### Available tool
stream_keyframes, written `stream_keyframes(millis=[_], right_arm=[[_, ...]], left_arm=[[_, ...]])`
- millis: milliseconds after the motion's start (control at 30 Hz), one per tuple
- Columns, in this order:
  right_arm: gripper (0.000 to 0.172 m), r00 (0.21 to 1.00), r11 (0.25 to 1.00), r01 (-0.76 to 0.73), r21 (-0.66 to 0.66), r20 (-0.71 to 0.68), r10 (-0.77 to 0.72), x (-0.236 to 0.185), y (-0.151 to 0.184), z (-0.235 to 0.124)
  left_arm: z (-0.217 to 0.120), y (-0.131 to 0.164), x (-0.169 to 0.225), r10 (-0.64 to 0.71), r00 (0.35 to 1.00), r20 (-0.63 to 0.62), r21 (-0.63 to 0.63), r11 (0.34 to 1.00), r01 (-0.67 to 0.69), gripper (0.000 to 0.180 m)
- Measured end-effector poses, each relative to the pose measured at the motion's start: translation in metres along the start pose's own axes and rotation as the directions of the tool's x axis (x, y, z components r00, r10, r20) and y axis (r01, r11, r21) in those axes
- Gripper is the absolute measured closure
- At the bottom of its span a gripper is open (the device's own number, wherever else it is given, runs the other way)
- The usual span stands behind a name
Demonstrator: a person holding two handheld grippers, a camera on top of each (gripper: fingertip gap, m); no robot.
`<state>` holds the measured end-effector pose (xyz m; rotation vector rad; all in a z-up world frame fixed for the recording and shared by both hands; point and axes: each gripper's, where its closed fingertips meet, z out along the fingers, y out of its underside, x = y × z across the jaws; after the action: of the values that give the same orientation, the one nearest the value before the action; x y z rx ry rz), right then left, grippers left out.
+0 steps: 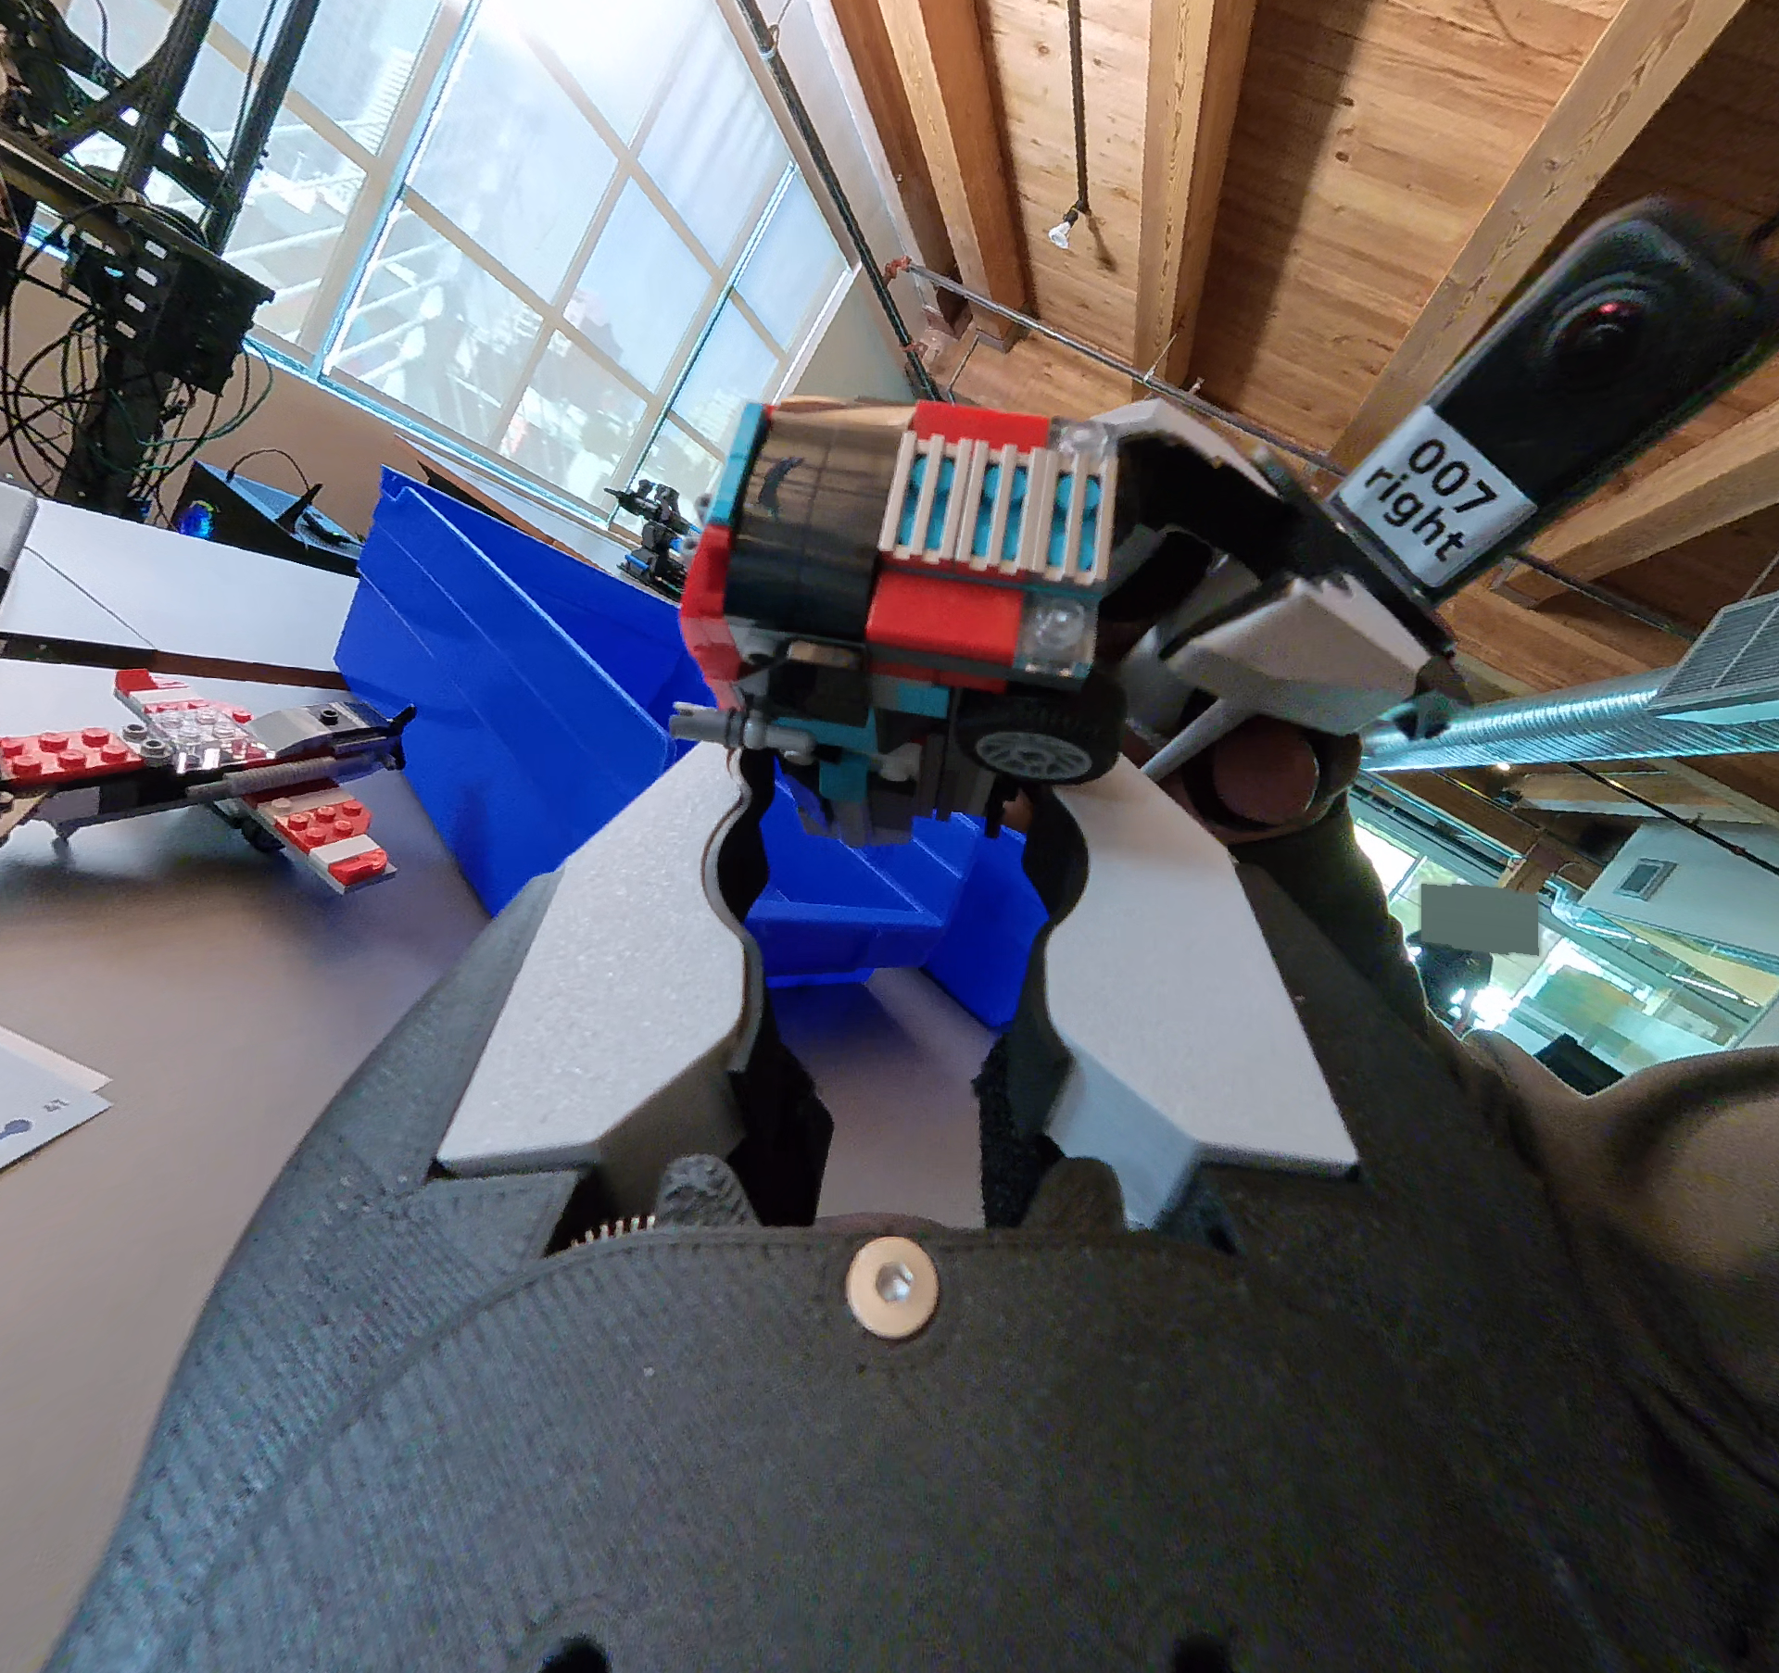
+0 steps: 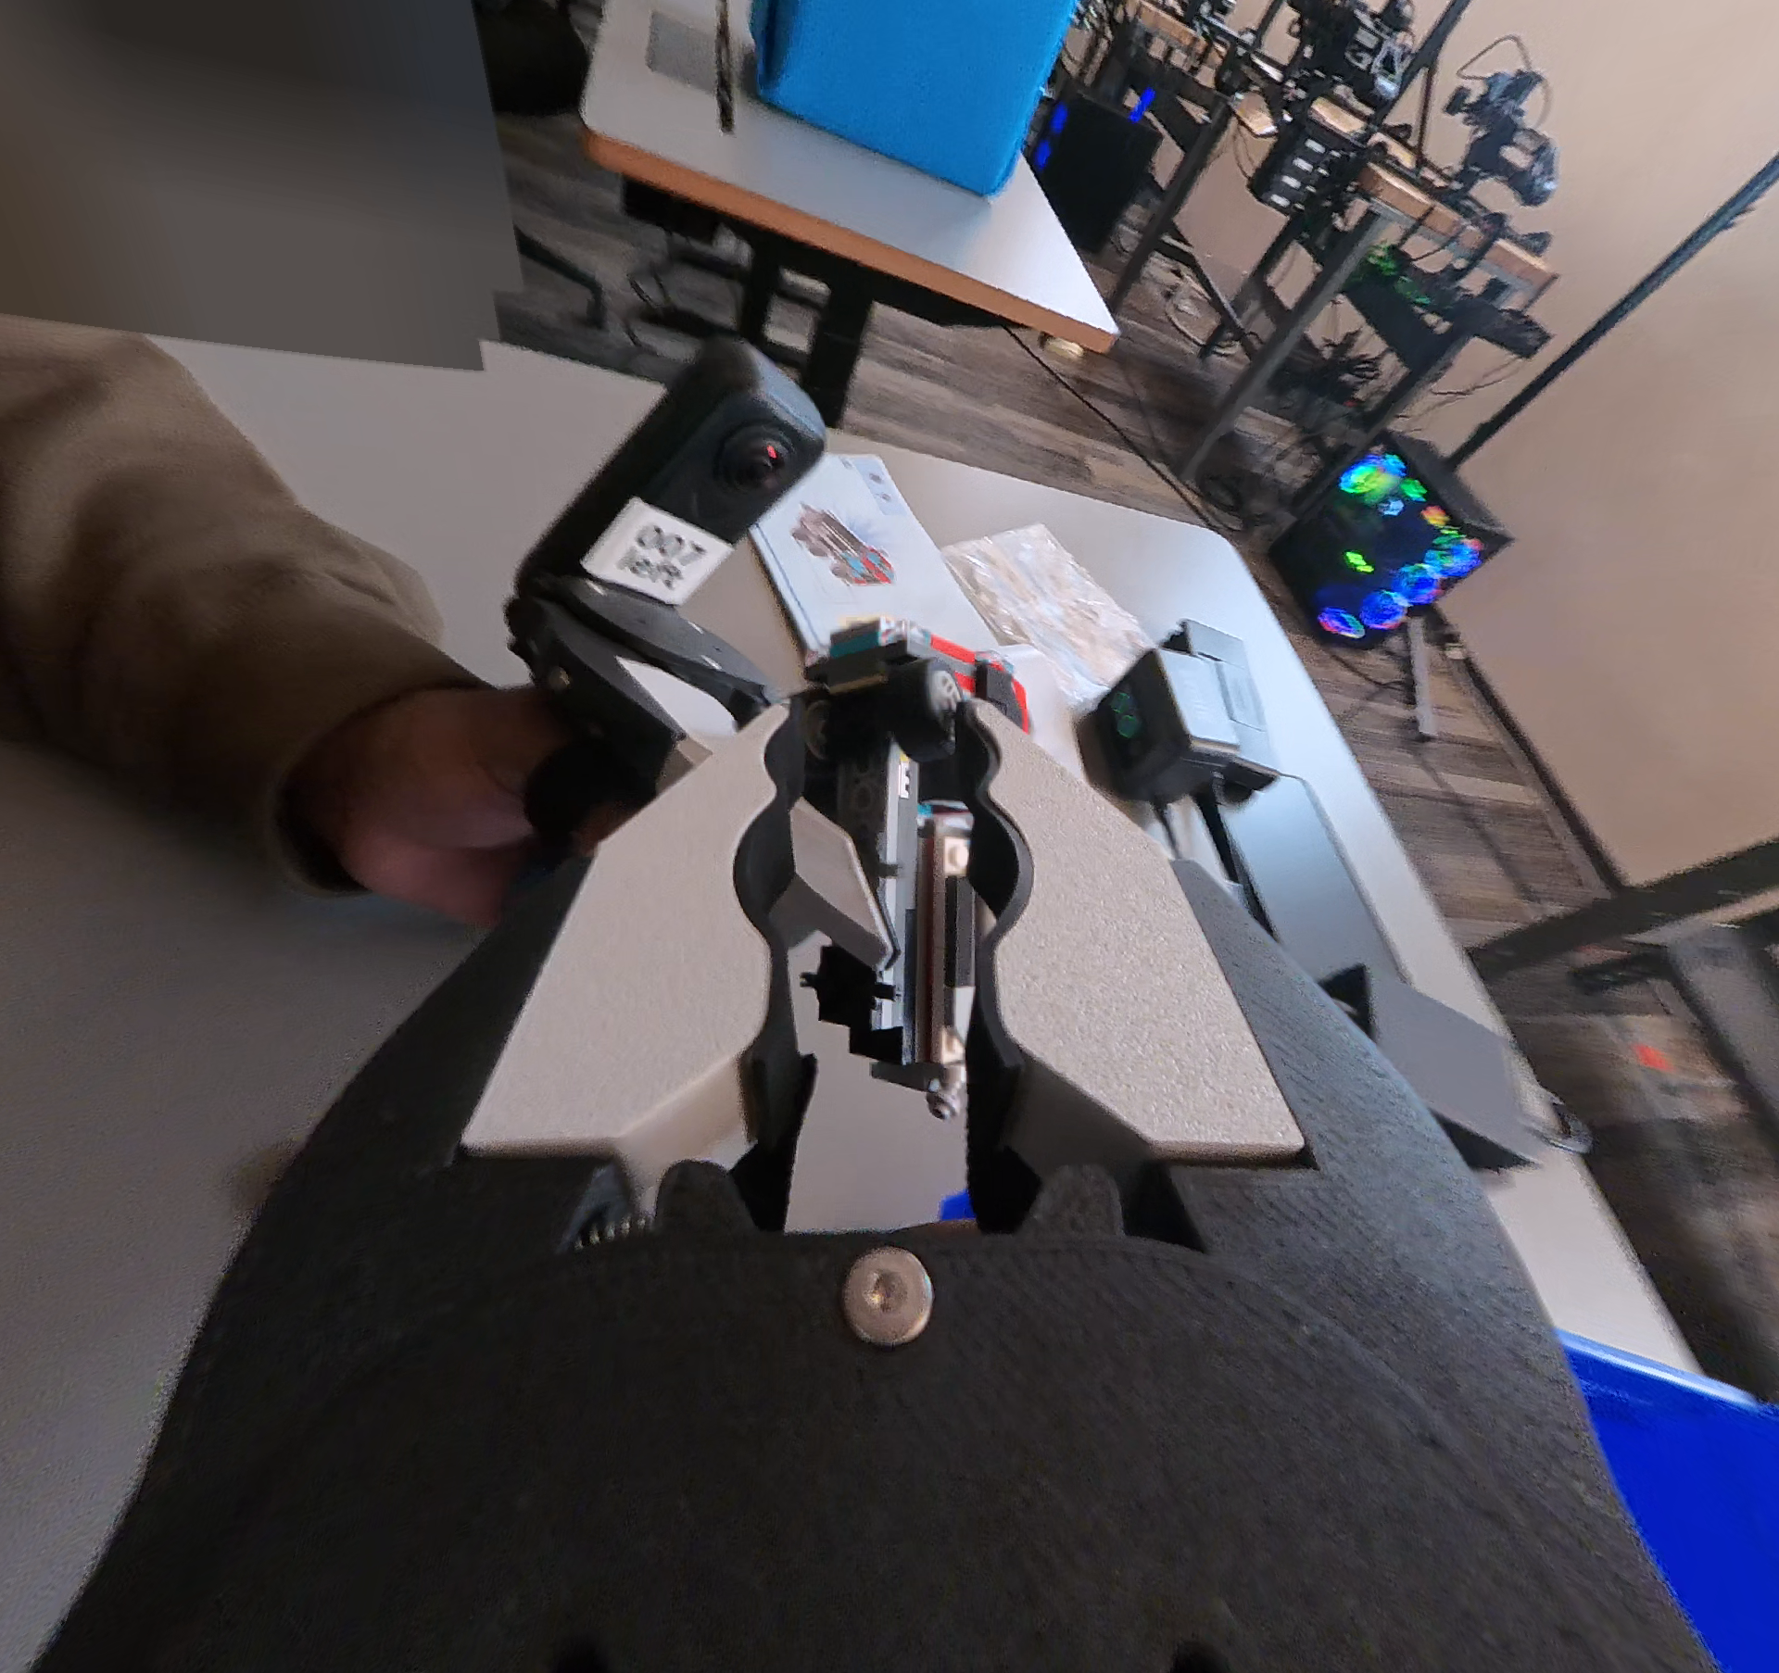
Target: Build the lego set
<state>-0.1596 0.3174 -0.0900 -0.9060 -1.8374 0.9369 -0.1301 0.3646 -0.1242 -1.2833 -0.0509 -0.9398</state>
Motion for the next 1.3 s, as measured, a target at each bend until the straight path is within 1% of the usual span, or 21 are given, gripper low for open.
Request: stream_keyframes(millis=[267, 467, 767, 1300], right_arm=[[0.131, 0.972, 0.976, 0.190, -0.107, -0.120, -0.202, 0.002, 0.006, 0.013], [0.131, 0.953, 0.960, 0.236, -0.150, -0.160, -0.259, 0.002, 0.006, 0.015], [0.128, 0.956, 0.964, 0.214, -0.161, -0.170, -0.240, 0.001, 0.007, 0.018], [0.126, 0.956, 0.969, 0.183, -0.169, -0.199, -0.215, 0.002, 0.011, 0.026]], left_arm=[[-0.003, -0.002, -0.011, 0.011, 0.997, 0.080, -0.001, 1.000, -0.011, 0.127], [-0.006, -0.003, -0.020, 0.056, 0.985, 0.163, -0.025, 0.998, -0.052, 0.127], [-0.009, -0.004, -0.024, 0.099, 0.969, 0.227, -0.039, 0.995, -0.093, 0.127], [-0.013, -0.003, -0.031, 0.088, 0.958, 0.272, -0.035, 0.996, -0.081, 0.127]])
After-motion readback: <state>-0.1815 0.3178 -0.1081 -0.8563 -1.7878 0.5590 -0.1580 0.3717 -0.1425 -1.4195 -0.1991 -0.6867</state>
